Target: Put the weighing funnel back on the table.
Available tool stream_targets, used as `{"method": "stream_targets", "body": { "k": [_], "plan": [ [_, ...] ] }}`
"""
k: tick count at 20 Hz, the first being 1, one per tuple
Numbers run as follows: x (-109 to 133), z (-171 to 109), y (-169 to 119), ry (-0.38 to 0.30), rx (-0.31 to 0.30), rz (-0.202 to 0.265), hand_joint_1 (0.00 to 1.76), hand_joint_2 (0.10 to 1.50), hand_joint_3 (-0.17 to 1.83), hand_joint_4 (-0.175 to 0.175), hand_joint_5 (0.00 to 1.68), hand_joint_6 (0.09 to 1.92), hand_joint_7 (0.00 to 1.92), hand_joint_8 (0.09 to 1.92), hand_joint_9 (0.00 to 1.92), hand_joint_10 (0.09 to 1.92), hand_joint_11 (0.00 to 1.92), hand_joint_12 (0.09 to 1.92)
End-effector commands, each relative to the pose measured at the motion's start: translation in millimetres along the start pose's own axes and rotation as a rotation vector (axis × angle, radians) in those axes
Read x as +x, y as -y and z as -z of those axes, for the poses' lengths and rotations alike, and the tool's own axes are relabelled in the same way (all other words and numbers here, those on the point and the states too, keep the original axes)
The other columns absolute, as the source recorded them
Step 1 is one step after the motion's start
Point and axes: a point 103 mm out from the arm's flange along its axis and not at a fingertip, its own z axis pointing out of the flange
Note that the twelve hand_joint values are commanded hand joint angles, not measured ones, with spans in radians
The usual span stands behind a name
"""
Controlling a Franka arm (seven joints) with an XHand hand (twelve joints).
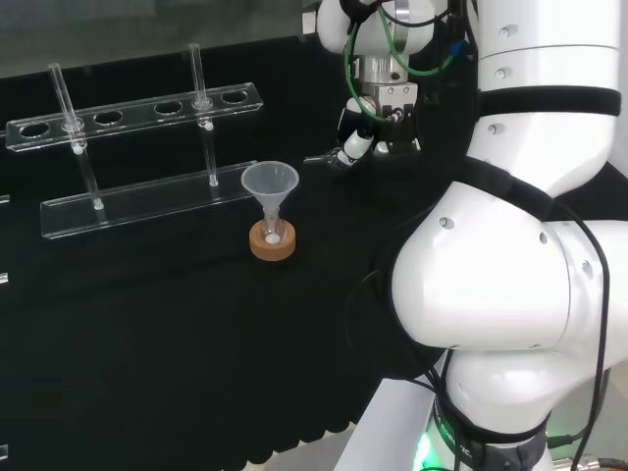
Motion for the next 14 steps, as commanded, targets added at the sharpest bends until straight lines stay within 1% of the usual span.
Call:
{"method": "stream_targets", "body": {
  "k": [1,6,7,10,14],
  "plan": [
    [-0.8,-4.4,-6.0,-0.007,-0.004,0.006,1.11,0.72,0.53,0.175,1.28,0.61,0.76,0.66,1.25,0.09,1.12,0.82],
    [2.9,-6.3,-12.6,-0.004,-0.006,0.009,1.11,0.72,0.53,0.175,1.28,0.61,0.76,0.66,1.25,0.09,1.11,0.83],
    [-4.3,-4.7,-12.1,-0.016,-0.010,0.015,1.11,0.72,0.53,0.175,1.28,0.61,0.75,0.66,1.25,0.09,1.11,0.83],
    [-7.7,-3.9,-12.6,-0.012,-0.007,0.014,1.11,0.72,0.53,0.175,1.28,0.61,0.75,0.66,1.25,0.09,1.11,0.83],
    [1.8,-5.6,-16.6,0.006,-0.006,0.004,1.11,0.72,0.53,0.175,1.28,0.62,0.75,0.66,1.25,0.09,1.11,0.83]
  ]
}}
